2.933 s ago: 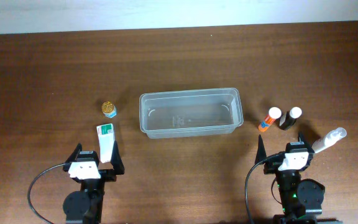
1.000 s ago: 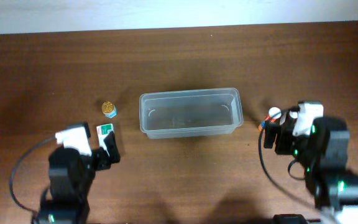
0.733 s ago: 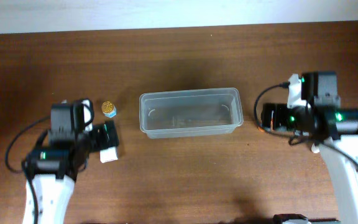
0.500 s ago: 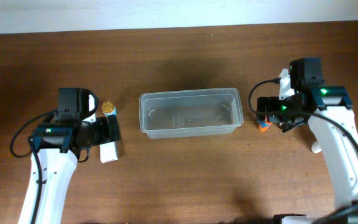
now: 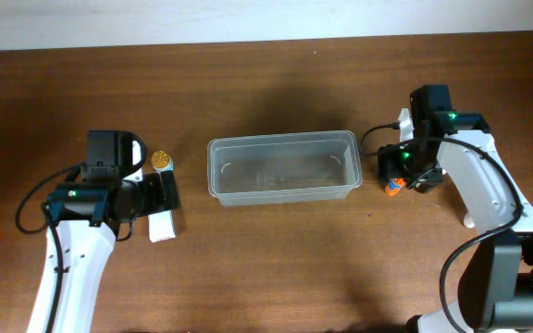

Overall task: Pack container
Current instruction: 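Carry the orange tube into the container's right end and release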

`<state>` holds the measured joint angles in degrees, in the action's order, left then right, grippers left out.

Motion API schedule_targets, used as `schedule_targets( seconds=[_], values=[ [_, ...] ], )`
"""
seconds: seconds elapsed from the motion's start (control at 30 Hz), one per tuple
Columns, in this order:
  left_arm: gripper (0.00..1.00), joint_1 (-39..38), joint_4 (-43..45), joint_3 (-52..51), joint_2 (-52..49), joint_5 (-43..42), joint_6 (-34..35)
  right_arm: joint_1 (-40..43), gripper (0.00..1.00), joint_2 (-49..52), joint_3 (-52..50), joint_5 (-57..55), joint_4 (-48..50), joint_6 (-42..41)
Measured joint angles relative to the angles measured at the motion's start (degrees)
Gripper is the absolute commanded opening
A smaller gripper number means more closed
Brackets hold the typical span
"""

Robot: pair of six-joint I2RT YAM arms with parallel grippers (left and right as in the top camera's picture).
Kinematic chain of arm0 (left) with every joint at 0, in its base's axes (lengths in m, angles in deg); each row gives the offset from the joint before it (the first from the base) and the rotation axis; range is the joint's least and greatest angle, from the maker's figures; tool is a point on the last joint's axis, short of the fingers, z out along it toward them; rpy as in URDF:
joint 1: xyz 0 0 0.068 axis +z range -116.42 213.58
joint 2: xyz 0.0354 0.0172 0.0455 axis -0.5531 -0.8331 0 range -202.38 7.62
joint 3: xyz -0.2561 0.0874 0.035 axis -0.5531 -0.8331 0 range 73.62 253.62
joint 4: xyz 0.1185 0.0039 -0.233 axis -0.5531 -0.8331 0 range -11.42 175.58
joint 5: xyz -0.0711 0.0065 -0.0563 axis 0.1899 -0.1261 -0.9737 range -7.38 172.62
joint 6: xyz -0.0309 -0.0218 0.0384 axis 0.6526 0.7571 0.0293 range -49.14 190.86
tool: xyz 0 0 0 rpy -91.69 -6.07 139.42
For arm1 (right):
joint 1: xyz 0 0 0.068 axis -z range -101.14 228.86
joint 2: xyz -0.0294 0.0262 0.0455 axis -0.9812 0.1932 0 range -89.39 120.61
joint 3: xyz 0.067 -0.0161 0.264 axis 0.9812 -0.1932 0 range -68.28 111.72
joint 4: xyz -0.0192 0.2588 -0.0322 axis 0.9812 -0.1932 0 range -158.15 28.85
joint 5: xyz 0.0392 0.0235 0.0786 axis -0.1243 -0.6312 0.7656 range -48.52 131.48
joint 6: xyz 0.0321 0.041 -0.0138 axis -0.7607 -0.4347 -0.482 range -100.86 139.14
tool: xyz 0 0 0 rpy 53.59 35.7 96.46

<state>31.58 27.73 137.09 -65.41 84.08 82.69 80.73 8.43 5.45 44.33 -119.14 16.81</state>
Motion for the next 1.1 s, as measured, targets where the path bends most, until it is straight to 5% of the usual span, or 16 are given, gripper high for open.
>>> schedule_targets(
  seconds=[0.2,0.53,0.83,1.1],
  values=[
    [0.99,0.0,0.0,0.0,0.0,0.0,0.0,1.2,0.44,0.0,0.0,0.0,0.0,-0.2],
    [0.99,0.0,0.0,0.0,0.0,0.0,0.0,2.6,0.23,0.0,0.0,0.0,0.2,-0.2],
    [0.99,0.0,0.0,0.0,0.0,0.0,0.0,2.6,0.16,0.0,1.0,0.3,-2.1,-0.2],
    [0.99,0.0,0.1,0.0,0.0,0.0,0.0,-5.2,0.12,-4.0,26.3,1.3,-18.9,0.8]
  ],
)
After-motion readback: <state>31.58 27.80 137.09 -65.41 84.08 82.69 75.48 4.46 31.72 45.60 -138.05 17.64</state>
